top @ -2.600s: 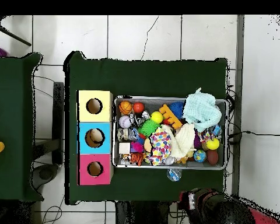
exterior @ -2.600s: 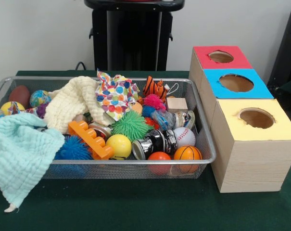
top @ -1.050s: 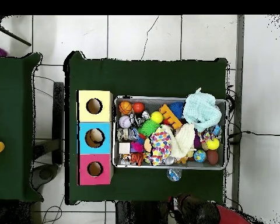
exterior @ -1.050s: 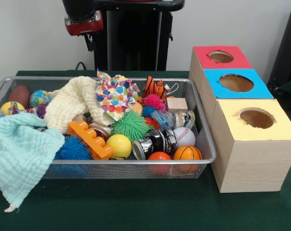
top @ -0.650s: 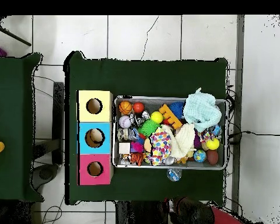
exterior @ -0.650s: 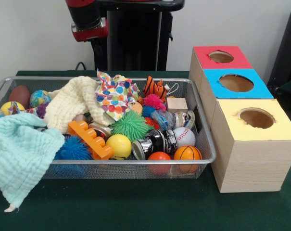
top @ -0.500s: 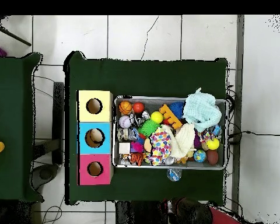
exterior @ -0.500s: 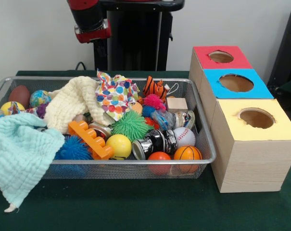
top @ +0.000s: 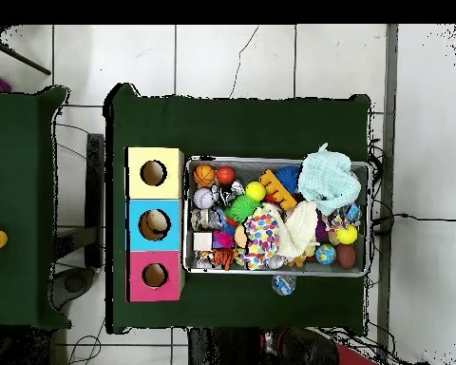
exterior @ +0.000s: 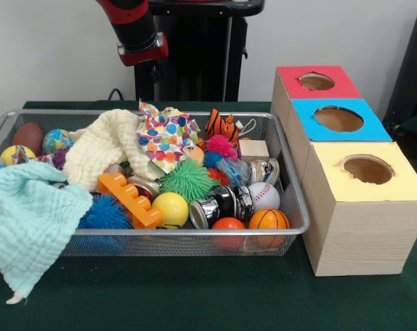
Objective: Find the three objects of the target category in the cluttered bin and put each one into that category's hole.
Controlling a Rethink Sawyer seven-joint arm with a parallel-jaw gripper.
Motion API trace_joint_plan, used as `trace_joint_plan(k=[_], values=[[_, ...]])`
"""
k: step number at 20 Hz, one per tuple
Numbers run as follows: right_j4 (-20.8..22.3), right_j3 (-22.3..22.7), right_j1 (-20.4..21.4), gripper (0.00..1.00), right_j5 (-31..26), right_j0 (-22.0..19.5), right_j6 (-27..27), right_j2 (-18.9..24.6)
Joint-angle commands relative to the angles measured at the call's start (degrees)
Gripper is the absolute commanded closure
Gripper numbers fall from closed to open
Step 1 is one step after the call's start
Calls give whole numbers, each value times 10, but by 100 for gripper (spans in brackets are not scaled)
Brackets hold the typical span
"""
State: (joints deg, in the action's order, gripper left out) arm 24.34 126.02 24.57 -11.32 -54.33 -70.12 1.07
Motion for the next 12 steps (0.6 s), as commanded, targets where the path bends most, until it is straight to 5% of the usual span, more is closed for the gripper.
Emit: trace_joint_plan(k=[1,12], values=[[-44,-92,-31,100,62,-16,-142,-11],[-31,-65,-8,100,91,-47,-127,-19]])
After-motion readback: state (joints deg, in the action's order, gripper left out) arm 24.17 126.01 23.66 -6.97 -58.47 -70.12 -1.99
